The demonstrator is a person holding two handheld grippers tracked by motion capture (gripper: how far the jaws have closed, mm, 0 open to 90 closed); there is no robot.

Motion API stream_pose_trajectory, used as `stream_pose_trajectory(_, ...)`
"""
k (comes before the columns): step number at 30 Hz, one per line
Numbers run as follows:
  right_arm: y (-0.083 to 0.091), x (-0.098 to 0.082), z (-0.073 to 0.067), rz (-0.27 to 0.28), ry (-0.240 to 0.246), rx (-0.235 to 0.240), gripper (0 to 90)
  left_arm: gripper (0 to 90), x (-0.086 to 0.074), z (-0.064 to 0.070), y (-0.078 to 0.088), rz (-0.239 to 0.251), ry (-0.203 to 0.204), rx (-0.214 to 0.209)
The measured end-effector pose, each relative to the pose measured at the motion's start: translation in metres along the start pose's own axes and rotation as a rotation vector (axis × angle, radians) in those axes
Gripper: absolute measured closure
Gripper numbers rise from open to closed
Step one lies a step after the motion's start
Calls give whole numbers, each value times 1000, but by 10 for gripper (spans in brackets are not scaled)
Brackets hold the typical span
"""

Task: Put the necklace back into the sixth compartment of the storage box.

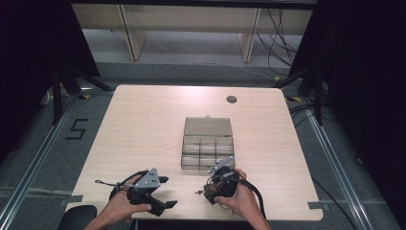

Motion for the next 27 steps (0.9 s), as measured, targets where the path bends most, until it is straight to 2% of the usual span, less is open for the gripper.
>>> stream_pose_trajectory(1, -3, 1, -1, -9, 15, 1, 212, 150, 1, -1, 0, 5, -26, 3)
stream_pose_trajectory(4, -5, 1, -3, -19, 40, 21, 293, 150, 1, -1, 1, 7, -26, 4)
stream_pose_trajectory(6, -5, 2, -4, -23, 57, 17, 367, 150, 1, -1, 1, 8, -28, 4)
stream_pose_trajectory(9, -2, 4, -7, -32, 81, 36, 517, 150, 1, -1, 1, 8, -22, 7)
stream_pose_trajectory(10, -1, 5, -8, -31, 103, 43, 604, 150, 1, -1, 1, 8, -21, 6)
stream_pose_trajectory(11, -1, 5, -8, -31, 103, 43, 604, 150, 1, -1, 1, 6, -26, 4)
stream_pose_trajectory(13, 1, 6, -7, -21, 122, 58, 687, 150, 1, -1, 0, 4, -26, 5)
stream_pose_trajectory(14, 5, 8, -8, -8, 139, 74, 789, 150, 1, -1, 0, 5, -26, 3)
stream_pose_trajectory(16, 7, 9, -8, -9, 144, 74, 804, 150, 1, -1, 1, 8, -19, 5)
stream_pose_trajectory(17, 7, 9, -8, -12, 156, 77, 816, 150, 1, -2, 1, 1, -28, 5)
stream_pose_trajectory(18, 8, 9, -8, -14, 163, 82, 828, 150, 1, 0, 1, 10, 5, 14)
stream_pose_trajectory(19, 11, 11, -7, -12, 170, 95, 868, 150, 1, -2, 2, 7, -8, 13)
stream_pose_trajectory(24, 20, 14, -7, -35, 184, 105, 872, 150, 1, -1, 2, 7, 1, 16)
stream_pose_trajectory(25, 20, 14, -7, -35, 184, 105, 872, 150, 1, -3, 2, -2, -30, 11)
stream_pose_trajectory(26, 23, 15, -7, -36, 189, 103, 872, 150, 1, -3, 3, -12, -23, 12)
stream_pose_trajectory(27, 26, 17, -7, -38, 191, 106, 872, 150, 1, -2, 2, 3, -1, 17)
Point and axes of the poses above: each handheld gripper's, and its own axes: y roughly backward along the jaws, x roughly out of its top, z roughly to its right, the point moved 4 cm from there along -y, roughly forward along the jaws, and after that the axes turned 7 degrees about -x, right-handed, at the moved point
